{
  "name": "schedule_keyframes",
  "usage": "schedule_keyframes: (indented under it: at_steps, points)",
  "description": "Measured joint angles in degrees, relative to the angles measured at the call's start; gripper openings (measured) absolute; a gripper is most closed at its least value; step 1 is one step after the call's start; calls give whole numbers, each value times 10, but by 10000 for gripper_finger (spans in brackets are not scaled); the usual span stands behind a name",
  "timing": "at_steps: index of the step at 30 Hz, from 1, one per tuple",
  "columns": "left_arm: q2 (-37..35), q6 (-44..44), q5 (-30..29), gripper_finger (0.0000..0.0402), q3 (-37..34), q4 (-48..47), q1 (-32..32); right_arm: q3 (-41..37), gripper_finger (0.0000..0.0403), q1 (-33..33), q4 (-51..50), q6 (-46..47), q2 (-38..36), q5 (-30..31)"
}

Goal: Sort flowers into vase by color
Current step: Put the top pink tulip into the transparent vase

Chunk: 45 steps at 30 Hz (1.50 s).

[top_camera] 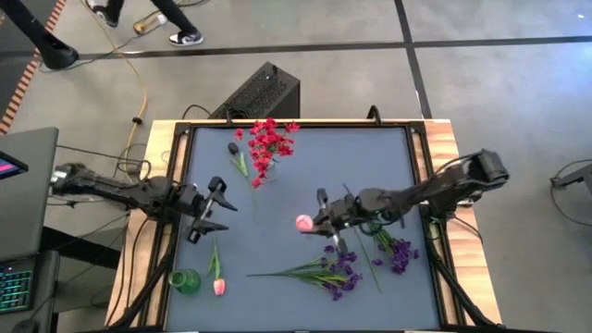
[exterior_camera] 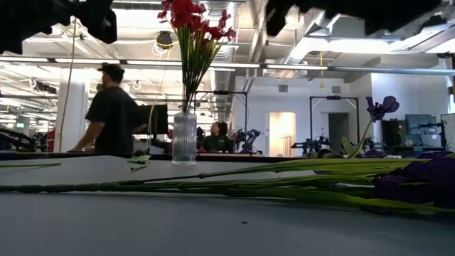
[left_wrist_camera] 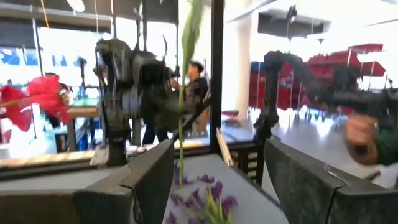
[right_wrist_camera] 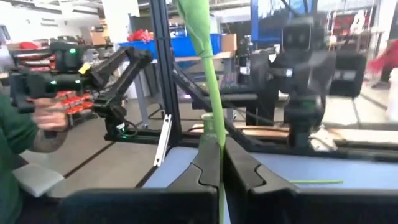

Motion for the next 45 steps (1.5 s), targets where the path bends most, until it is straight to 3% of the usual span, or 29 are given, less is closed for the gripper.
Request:
schedule_keyframes:
  at_steps: [7,12,17,23,40,45]
  points:
    - [141,12,-119,237,-8,131,-110,70,29,4,36,11,124,0]
    - [236,9,-188,237,-8,196,-144,139,30,3,33,11,187,-1]
    - [318,-16,-195,237,-4,283,-153,198,29,3,27,-2,231,-2]
    - [402,-3,-195,237,47,303,-168,256,30,3,20,-3,278,-2]
    - [421,47,-212,235,97,293,-170,262,31,2,-7,0,279,14]
    - [421,52,-212,194,97,291,-170,262,31,3,-10,0,279,14]
